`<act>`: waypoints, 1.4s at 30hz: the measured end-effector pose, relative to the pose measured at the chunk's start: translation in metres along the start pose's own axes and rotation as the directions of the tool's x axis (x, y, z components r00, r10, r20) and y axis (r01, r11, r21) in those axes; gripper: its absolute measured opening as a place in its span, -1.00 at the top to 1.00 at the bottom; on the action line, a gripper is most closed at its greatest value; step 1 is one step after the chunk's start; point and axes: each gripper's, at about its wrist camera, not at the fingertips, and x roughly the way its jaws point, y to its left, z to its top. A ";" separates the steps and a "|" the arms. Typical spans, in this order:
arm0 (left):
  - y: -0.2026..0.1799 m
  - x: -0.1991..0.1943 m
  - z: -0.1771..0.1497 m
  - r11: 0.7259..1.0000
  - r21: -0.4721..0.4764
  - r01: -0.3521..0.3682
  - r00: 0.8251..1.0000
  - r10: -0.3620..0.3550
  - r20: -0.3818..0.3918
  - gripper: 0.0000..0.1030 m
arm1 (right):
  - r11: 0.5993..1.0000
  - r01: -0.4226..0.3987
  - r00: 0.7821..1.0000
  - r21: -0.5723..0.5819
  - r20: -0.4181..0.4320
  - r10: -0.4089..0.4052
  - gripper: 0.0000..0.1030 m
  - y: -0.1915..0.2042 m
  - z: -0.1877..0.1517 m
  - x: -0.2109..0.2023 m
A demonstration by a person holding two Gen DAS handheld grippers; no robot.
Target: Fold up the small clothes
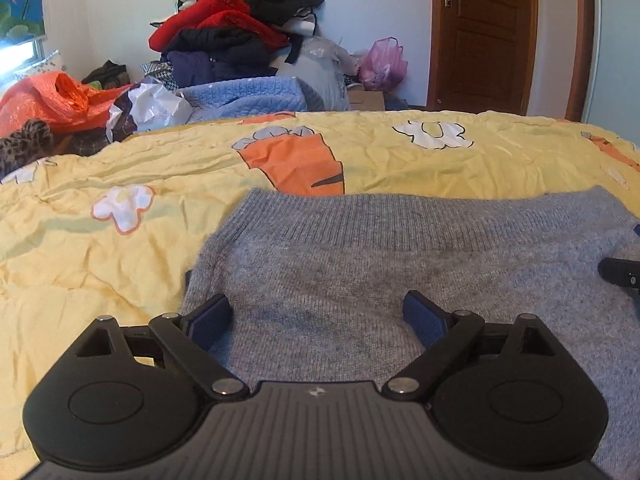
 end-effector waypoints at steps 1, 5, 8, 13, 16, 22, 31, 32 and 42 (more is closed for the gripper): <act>-0.002 -0.005 0.000 1.000 0.000 -0.013 1.000 0.013 0.008 -0.83 | 1.000 -0.001 1.000 0.001 0.000 0.001 -0.90 0.000 0.000 0.000; -0.009 -0.032 -0.005 0.993 -0.045 0.113 0.993 -0.111 0.043 -0.83 | 1.000 -0.007 1.000 0.010 0.000 0.007 -0.91 -0.002 0.001 0.000; -0.023 -0.027 -0.015 0.994 0.032 0.101 0.995 -0.101 0.009 -0.86 | 1.000 -0.007 1.000 0.009 -0.001 0.007 -0.91 -0.002 0.001 0.000; -0.007 -0.017 -0.020 0.990 -0.039 0.133 0.991 -0.133 0.016 -0.99 | 1.000 -0.010 1.000 0.012 -0.001 0.010 -0.92 -0.002 0.001 0.001; -0.011 -0.018 -0.020 0.993 -0.020 0.116 0.993 -0.116 0.018 -0.99 | 1.000 -0.014 1.000 0.016 0.000 0.014 -0.92 -0.003 0.001 0.001; 0.003 -0.068 -0.036 0.986 -0.155 0.066 0.991 -0.046 0.126 -0.97 | 0.998 -0.037 0.999 0.049 0.039 0.035 -0.91 -0.010 0.000 -0.010; 0.088 -0.170 -0.136 0.660 -0.709 0.248 0.969 -0.166 0.184 -0.97 | 0.823 -0.284 0.955 0.492 0.224 0.196 -0.95 -0.077 -0.069 -0.165; 0.096 -0.172 -0.149 0.591 -0.766 0.253 0.967 -0.184 0.178 -0.97 | 0.807 -0.282 0.956 0.520 0.220 0.192 -0.95 -0.082 -0.081 -0.178; 0.100 -0.155 -0.161 0.329 -0.851 0.408 0.884 -0.374 0.280 -0.98 | 0.665 -0.249 0.958 0.704 0.077 0.277 -0.95 -0.083 -0.131 -0.171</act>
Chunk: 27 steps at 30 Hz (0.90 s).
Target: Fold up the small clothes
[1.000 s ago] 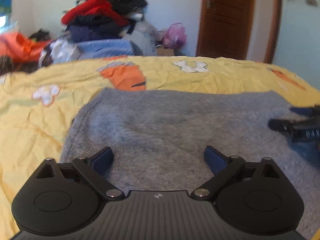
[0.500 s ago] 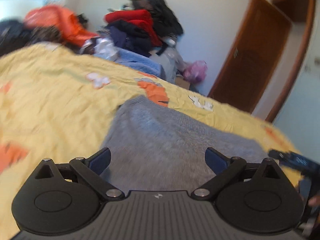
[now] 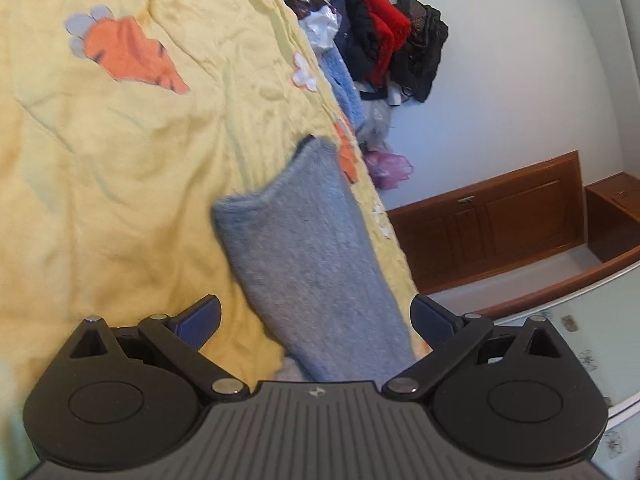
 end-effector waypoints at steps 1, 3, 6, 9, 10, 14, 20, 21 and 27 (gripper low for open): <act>0.000 0.004 0.002 1.000 -0.017 0.017 1.000 -0.017 -0.010 -0.98 | 1.000 -0.016 1.000 0.002 0.016 0.016 -0.97 0.004 -0.005 0.004; 0.000 0.011 0.005 0.996 -0.084 0.043 0.999 -0.044 -0.017 -0.98 | 0.999 -0.029 1.000 0.012 -0.003 0.029 -0.97 0.013 -0.006 0.016; 0.000 0.028 0.010 0.990 -0.112 0.081 0.996 -0.086 -0.037 -0.95 | 0.996 -0.074 0.997 0.045 -0.015 0.075 -0.97 0.022 -0.005 0.035; -0.009 0.036 0.011 0.998 -0.052 0.029 0.999 -0.030 -0.022 -0.87 | 0.994 -0.081 0.996 0.075 -0.021 0.083 -0.93 0.029 -0.001 0.047; -0.011 0.037 0.011 0.999 -0.035 0.015 1.000 -0.015 -0.017 -0.84 | 0.989 -0.107 0.994 0.098 -0.024 0.110 -0.92 0.028 0.000 0.048; -0.007 0.029 0.009 1.000 -0.014 -0.028 0.999 0.028 -0.034 -0.69 | 0.982 -0.127 0.991 0.136 -0.032 0.133 -0.82 0.021 0.003 0.045; 0.002 0.005 0.009 0.995 -0.022 -0.102 0.994 0.102 0.038 -0.70 | 0.979 -0.147 0.988 0.140 -0.034 0.153 -0.79 0.014 0.004 0.039; 0.001 0.008 0.010 0.994 -0.007 -0.106 0.994 0.106 0.035 -0.70 | 0.981 -0.143 0.988 0.132 -0.034 0.149 -0.81 0.014 0.004 0.040; -0.019 0.046 0.017 0.978 0.111 -0.176 0.984 0.171 0.050 -0.33 | 0.985 -0.129 0.991 0.113 -0.015 0.132 -0.85 0.021 0.003 0.046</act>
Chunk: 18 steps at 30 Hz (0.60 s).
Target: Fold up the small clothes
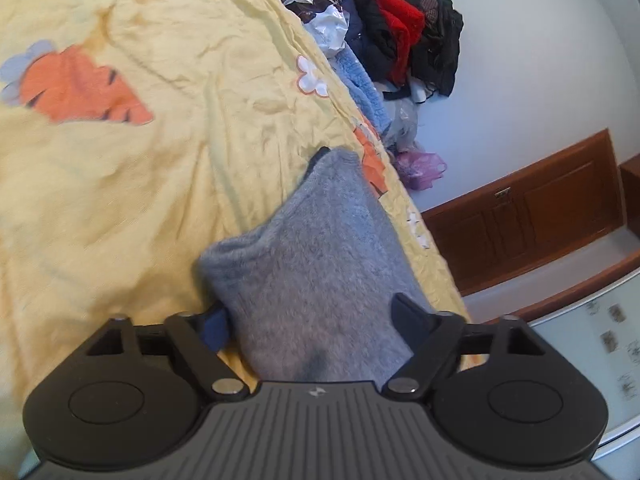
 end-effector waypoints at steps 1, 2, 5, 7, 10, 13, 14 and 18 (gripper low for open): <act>-0.002 0.004 0.000 1.000 0.008 -0.006 1.000 0.006 -0.003 -0.25 | 1.000 -0.003 1.000 0.010 0.009 0.002 -0.84 -0.001 0.001 0.000; -0.003 0.007 0.000 1.000 0.016 -0.012 1.000 0.013 -0.005 -0.03 | 1.000 -0.004 1.000 0.017 0.020 0.004 -0.83 -0.002 0.002 0.000; -0.003 0.009 -0.003 0.996 0.072 -0.056 0.998 0.055 0.010 0.48 | 0.999 -0.007 1.000 0.039 0.030 0.005 -0.43 -0.010 0.004 0.006; -0.002 0.010 -0.003 0.990 0.102 -0.098 0.995 0.097 0.016 0.84 | 0.997 0.016 1.000 0.074 0.002 -0.016 0.48 -0.020 0.004 0.017; 0.000 0.009 0.000 0.989 0.109 -0.102 0.995 0.102 0.011 0.88 | 0.992 0.003 1.000 0.123 0.003 -0.003 0.69 -0.030 0.003 0.026; -0.007 -0.004 0.002 0.988 0.120 -0.093 0.996 0.090 0.027 0.90 | 0.994 -0.035 0.999 0.101 0.038 0.031 0.69 -0.020 0.005 0.017; -0.012 -0.012 0.003 0.988 0.132 -0.075 0.997 0.071 0.036 0.91 | 0.995 -0.052 0.997 0.088 0.053 0.048 0.69 -0.015 0.006 0.011; -0.026 -0.039 0.002 0.982 0.187 -0.031 0.998 0.022 0.050 0.91 | 0.995 -0.097 0.994 0.037 0.062 0.094 0.69 -0.001 0.012 -0.013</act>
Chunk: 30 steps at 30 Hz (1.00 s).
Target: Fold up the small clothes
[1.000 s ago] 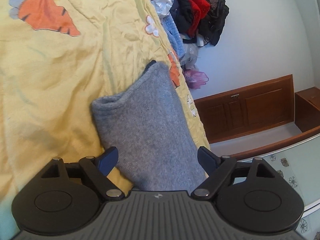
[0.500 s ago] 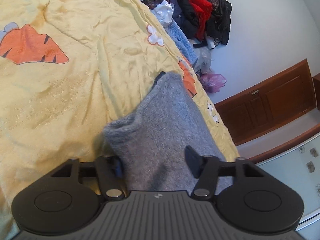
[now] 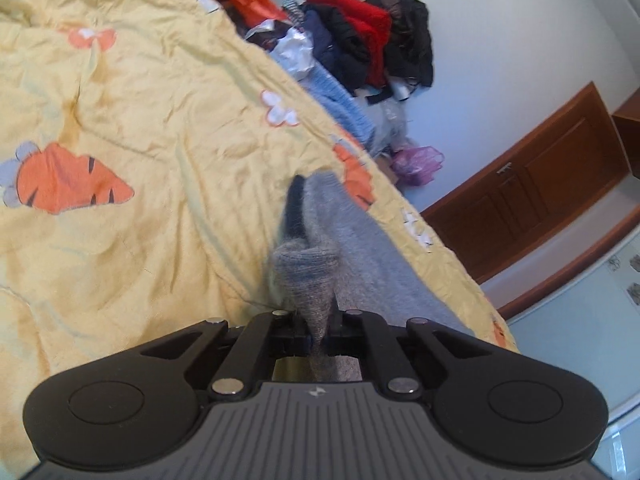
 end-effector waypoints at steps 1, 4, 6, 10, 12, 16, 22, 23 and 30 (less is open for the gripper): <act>-0.001 -0.006 0.000 1.000 0.004 0.009 1.000 -0.009 0.000 0.91 | 1.000 -0.006 1.000 -0.010 0.001 0.006 0.69 0.001 0.001 -0.007; -0.001 -0.028 -0.004 0.999 -0.002 0.039 0.999 -0.039 -0.002 0.91 | 0.999 -0.030 1.000 -0.018 -0.004 0.030 0.69 0.004 -0.002 -0.028; 0.002 -0.044 -0.010 0.998 -0.001 0.057 0.998 -0.057 -0.011 0.91 | 0.999 -0.040 0.999 -0.025 -0.018 0.039 0.69 0.006 -0.009 -0.043; 0.020 -0.082 -0.035 0.999 0.006 0.049 0.997 -0.049 -0.055 0.91 | 0.999 -0.045 0.996 -0.031 -0.081 0.042 0.69 0.003 -0.034 -0.081; 0.034 -0.101 -0.051 1.000 0.002 0.030 0.996 -0.030 -0.082 0.91 | 0.999 -0.034 0.993 -0.025 -0.112 0.031 0.69 -0.001 -0.049 -0.103; 0.060 -0.123 -0.078 0.999 -0.030 -0.019 0.988 0.014 -0.155 0.91 | 1.000 0.000 0.989 0.018 -0.147 0.003 0.69 -0.013 -0.077 -0.135; 0.075 -0.129 -0.076 0.995 0.064 -0.070 0.976 0.081 -0.202 0.76 | 0.986 0.164 0.967 -0.034 -0.190 -0.168 -0.27 -0.021 -0.081 -0.136; 0.070 -0.138 -0.071 0.990 0.115 -0.081 0.979 0.101 -0.177 0.61 | 0.987 0.154 0.973 -0.051 -0.167 -0.160 -0.38 -0.018 -0.076 -0.143; 0.031 -0.172 -0.028 0.905 0.358 -0.231 0.959 0.149 0.241 -0.58 | 0.941 0.223 0.975 -0.253 0.054 -0.217 -0.53 0.002 0.003 -0.149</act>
